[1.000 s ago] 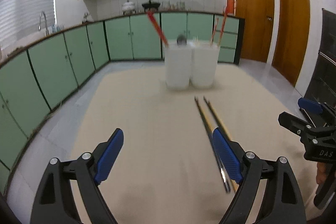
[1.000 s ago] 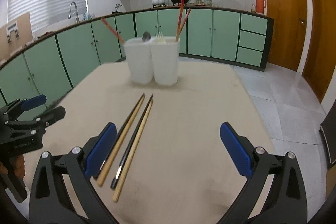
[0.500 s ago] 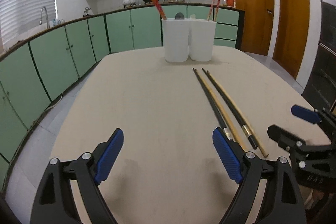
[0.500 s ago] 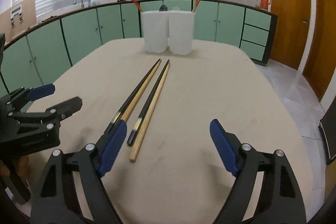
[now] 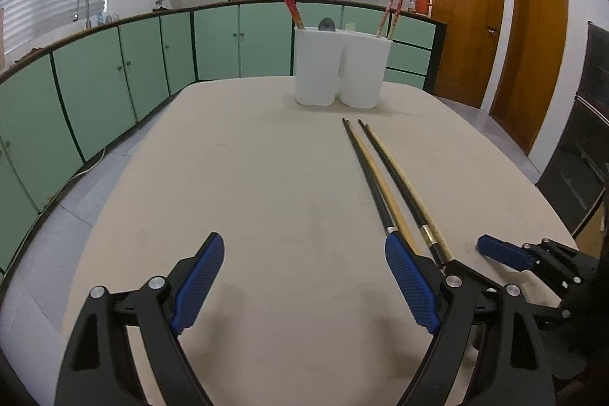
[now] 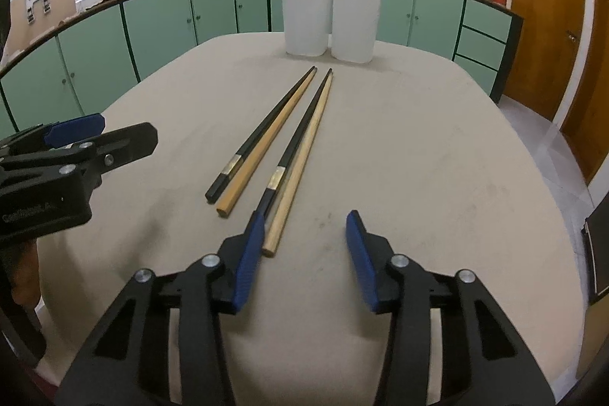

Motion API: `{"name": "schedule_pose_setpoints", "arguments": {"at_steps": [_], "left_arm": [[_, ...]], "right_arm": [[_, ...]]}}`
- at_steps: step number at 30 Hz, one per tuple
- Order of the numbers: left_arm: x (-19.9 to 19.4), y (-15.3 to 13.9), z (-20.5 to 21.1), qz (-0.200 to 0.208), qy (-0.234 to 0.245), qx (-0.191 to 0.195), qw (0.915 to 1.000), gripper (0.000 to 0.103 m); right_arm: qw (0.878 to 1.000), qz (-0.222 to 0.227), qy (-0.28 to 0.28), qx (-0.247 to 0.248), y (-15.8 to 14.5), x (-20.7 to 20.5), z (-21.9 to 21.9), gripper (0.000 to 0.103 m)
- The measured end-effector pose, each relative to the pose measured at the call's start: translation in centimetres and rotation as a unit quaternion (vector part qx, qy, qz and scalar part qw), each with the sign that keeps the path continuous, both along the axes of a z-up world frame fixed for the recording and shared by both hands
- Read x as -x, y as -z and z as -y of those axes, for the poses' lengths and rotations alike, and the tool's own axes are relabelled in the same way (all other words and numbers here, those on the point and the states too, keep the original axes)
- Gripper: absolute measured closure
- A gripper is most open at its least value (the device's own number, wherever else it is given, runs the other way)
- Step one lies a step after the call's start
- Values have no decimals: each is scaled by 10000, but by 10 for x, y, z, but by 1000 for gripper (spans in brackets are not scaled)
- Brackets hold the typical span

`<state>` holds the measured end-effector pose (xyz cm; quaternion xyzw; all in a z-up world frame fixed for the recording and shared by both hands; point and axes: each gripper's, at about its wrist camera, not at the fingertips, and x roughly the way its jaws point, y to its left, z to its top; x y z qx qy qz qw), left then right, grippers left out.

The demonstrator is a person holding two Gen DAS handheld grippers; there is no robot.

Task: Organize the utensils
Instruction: 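Move both open tools back over the remaining black and wooden chopsticks, then close the right tool on a plain wooden chopstick while the left tool grasps a black chopstick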

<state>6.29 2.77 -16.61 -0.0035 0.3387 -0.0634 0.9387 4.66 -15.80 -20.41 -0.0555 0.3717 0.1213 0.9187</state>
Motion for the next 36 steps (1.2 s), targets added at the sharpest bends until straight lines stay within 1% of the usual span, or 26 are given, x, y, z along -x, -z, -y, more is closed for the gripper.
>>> {"name": "schedule_pose_setpoints", "arguments": {"at_steps": [1,4,8,11,15,19,27,31,33,34,36], "left_arm": [[0,0,2,-6,23,-17,10000,18],[0,1,6,-11,70,-92,9999,18],[0,2,8,-21,74,-110,9999,18],[0,2,10,-26,77,-112,9999,18],[1,2,12,-31,84,-101,9999,18],[2,3,13,-45,105,-107,9999,18],[1,4,16,-100,131,-68,9998,18],[0,6,19,-176,161,-60,9997,18],[0,8,21,-209,193,-89,9996,18],[0,8,22,-222,212,-99,9995,18],[0,10,24,-281,250,-115,9992,18]], "right_arm": [[10000,-3,14,1,1,2,1,63],[9997,-37,238,-21,1,0,10,63],[9977,-131,558,-364,-1,-4,31,62],[9976,-180,490,-444,-2,1,33,62],[9991,-180,242,-293,-2,6,22,62],[9986,-212,301,-374,-3,4,27,71],[9984,-216,329,-402,-2,1,29,74],[9987,-214,293,-368,-3,0,28,83],[9988,-212,273,-336,-3,0,27,90],[9990,-214,240,-318,-3,0,26,96],[9992,-208,219,-262,-3,0,24,97]]}}
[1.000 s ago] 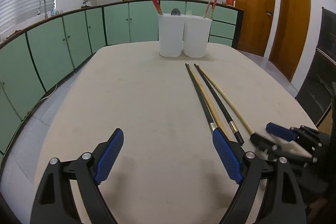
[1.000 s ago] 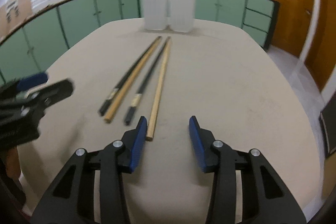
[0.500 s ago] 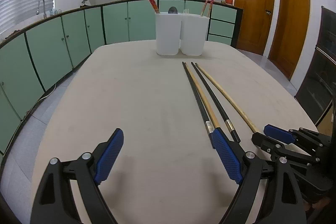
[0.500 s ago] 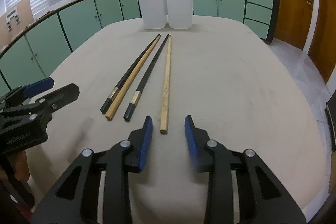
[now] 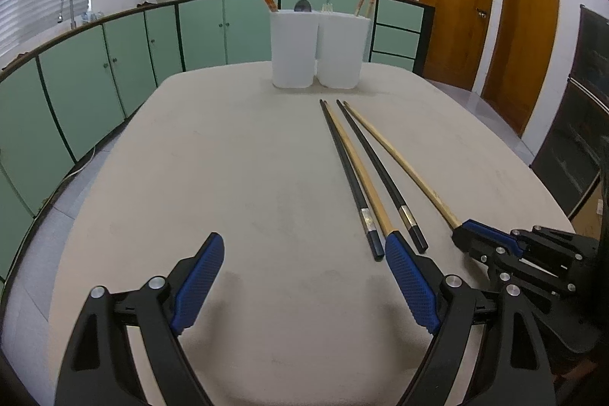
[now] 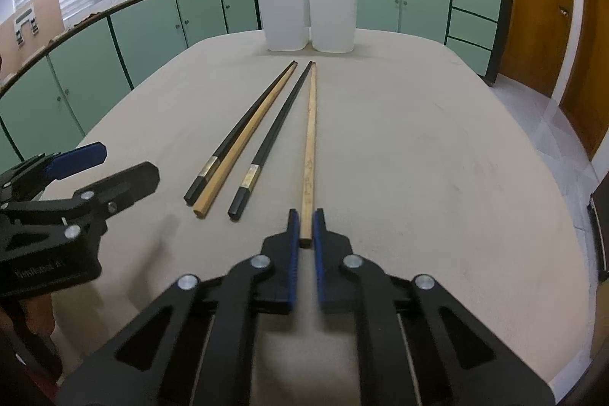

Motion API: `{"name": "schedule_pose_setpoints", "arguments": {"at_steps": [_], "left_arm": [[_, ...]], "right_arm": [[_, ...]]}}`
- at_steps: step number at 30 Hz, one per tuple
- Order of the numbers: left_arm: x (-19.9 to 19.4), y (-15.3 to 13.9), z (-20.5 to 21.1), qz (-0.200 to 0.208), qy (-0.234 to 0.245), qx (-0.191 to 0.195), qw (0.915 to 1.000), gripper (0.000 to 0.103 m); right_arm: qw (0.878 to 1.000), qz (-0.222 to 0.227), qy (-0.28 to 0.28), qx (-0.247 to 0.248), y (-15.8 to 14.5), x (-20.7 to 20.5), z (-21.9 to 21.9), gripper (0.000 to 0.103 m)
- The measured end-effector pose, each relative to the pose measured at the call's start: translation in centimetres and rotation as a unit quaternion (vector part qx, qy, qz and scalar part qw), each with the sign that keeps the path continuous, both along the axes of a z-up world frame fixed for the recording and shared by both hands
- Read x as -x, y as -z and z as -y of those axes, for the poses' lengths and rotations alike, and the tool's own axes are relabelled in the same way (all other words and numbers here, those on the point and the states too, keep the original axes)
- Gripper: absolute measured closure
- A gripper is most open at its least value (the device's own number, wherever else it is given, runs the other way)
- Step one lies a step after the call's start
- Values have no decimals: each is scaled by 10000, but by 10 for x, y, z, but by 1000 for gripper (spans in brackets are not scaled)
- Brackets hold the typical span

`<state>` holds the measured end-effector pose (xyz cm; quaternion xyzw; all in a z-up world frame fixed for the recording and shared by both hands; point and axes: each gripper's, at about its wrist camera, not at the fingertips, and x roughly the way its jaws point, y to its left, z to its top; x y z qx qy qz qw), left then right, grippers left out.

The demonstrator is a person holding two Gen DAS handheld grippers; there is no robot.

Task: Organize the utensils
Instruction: 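Close the right tool on a plain wooden chopstick while the left tool grasps a black chopstick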

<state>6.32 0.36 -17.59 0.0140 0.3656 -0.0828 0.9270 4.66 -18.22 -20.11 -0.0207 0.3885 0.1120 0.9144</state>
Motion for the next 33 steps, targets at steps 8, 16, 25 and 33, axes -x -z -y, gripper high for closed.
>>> {"name": "schedule_pose_setpoints", "arguments": {"at_steps": [8,16,25,33], "left_arm": [[-7,9,8,-302,113,-131,9994,19],[-18,18,14,-514,102,-204,9984,22],[-18,18,22,-461,106,-281,9985,37],[-15,16,31,-286,321,-161,9989,96]], "right_arm": [[9995,-91,226,-182,-2,-9,15,97],[9991,-109,298,-265,-2,-13,23,97],[9991,-103,253,-331,-1,-14,25,97],[9985,-116,235,-481,0,-14,30,97]]}}
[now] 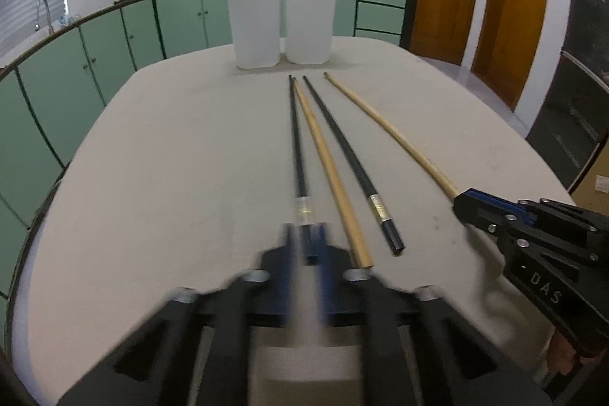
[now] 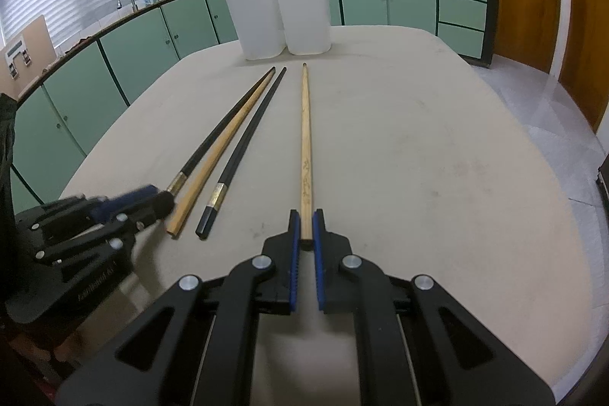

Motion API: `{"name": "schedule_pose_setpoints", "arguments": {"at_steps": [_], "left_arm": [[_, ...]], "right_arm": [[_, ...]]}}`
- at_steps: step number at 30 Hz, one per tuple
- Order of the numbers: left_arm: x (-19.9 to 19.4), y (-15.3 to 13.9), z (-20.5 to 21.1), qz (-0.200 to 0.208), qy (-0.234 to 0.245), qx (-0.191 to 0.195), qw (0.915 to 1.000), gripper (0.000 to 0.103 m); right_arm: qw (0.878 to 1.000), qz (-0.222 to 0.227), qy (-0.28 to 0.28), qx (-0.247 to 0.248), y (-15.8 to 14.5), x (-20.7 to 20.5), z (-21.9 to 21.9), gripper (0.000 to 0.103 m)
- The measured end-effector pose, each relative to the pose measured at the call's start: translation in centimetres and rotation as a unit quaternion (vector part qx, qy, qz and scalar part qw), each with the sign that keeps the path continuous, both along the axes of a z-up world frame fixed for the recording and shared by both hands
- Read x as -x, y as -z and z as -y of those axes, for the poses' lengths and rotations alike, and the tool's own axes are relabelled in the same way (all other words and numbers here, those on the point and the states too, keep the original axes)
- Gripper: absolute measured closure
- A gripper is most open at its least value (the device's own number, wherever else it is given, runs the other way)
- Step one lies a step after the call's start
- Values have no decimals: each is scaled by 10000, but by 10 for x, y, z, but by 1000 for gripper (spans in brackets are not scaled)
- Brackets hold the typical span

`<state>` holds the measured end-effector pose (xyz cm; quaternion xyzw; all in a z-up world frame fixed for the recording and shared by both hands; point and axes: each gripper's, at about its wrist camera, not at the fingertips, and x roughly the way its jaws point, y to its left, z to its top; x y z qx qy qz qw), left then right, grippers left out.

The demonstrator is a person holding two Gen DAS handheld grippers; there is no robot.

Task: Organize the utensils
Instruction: 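Close the right tool on a plain wooden chopstick while the left tool grasps a black chopstick, then lift both held chopsticks and carry them into the white holder with both tools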

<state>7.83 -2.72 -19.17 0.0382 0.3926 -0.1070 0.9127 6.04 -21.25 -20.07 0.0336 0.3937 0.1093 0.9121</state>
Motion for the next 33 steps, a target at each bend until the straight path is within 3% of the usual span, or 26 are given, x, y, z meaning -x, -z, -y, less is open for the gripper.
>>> {"name": "schedule_pose_setpoints", "arguments": {"at_steps": [7,14,24,33], "left_arm": [[1,-8,-8,137,-152,139,9997,97],[9,-39,-15,646,-215,131,9976,97],[5,-113,-26,1501,-249,324,9878,97],[-24,-161,-32,1762,-193,516,9828,97]], "right_arm": [[10000,47,-13,15,-2,2,1,97],[9989,415,-84,195,-24,5,0,97],[9930,1168,-145,-13,-93,-1,11,97],[9848,1702,-321,-134,-160,-24,20,97]]}}
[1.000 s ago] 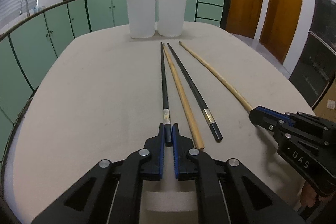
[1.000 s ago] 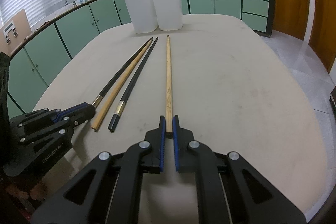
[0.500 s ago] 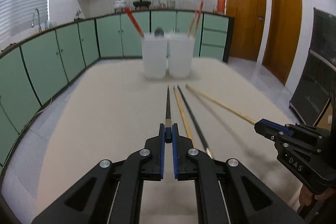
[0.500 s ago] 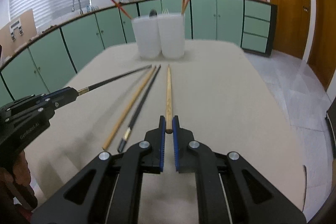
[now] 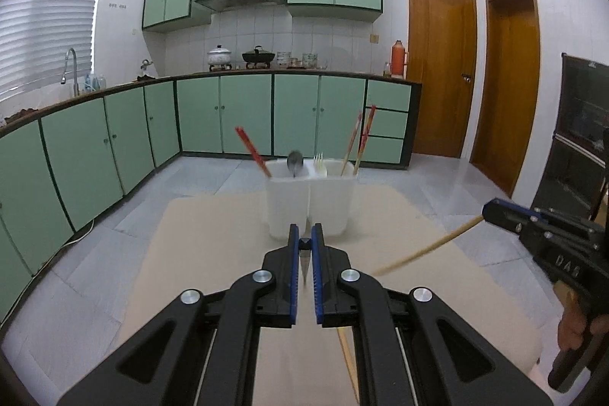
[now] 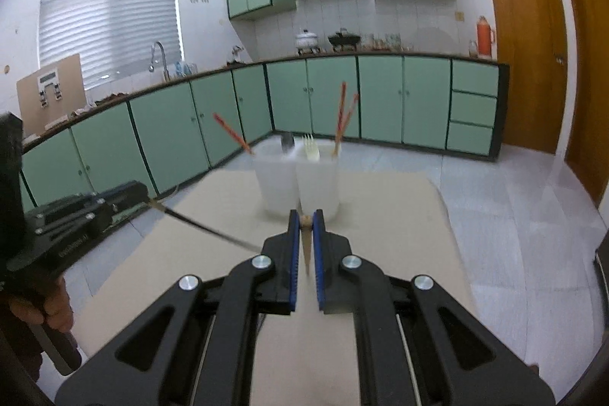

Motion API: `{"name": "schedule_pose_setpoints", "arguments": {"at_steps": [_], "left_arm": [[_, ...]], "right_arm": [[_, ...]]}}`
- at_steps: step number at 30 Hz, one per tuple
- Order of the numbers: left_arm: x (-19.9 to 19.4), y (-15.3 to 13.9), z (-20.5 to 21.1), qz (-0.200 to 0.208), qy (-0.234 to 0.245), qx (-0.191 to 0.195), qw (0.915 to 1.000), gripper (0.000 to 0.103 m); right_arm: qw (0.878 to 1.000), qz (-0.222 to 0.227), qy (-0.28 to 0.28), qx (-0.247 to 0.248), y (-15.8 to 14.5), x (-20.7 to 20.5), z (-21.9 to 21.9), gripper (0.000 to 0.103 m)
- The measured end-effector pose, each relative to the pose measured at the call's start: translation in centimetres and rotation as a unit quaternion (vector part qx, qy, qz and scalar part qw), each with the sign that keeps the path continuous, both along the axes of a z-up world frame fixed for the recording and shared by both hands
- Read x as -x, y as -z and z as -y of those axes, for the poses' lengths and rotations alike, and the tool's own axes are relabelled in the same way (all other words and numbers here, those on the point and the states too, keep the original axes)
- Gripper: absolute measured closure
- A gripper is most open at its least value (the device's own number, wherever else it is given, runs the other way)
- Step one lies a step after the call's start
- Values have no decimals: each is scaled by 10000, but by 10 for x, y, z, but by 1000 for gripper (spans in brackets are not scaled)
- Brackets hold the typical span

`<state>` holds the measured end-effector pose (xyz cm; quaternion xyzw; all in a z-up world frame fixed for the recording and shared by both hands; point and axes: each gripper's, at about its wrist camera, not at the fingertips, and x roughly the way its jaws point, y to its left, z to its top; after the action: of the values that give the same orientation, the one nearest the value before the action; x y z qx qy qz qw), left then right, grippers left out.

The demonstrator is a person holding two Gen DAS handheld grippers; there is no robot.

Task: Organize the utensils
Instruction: 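Lift both held chopsticks and carry them into the white holder with both tools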

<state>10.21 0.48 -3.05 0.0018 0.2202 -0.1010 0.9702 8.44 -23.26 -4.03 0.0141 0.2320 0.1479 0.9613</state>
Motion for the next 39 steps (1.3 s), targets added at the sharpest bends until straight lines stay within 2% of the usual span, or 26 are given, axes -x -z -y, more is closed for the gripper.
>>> {"name": "schedule_pose_setpoints", "arguments": {"at_steps": [9,18,23,31,36,39], "left_arm": [[-22,-27,-2,-83,226,125,9996,97],[-34,-46,-7,49,320,206,9993,97],[-48,-67,-9,257,323,234,9989,97],[-94,-126,-8,883,291,273,9953,97],[-136,-152,1,1206,236,184,9922,97],[-162,-153,7,1233,192,174,9920,97]], "right_arm": [[9989,-254,-386,-94,-42,-40,2,97],[9983,-115,-529,-194,-73,-59,6,97],[9983,115,-526,-200,-96,-75,6,97],[9973,576,-386,-226,-141,-115,8,97],[9971,722,-205,-143,-154,-146,7,97],[9972,718,-137,-145,-151,-167,6,97]]}}
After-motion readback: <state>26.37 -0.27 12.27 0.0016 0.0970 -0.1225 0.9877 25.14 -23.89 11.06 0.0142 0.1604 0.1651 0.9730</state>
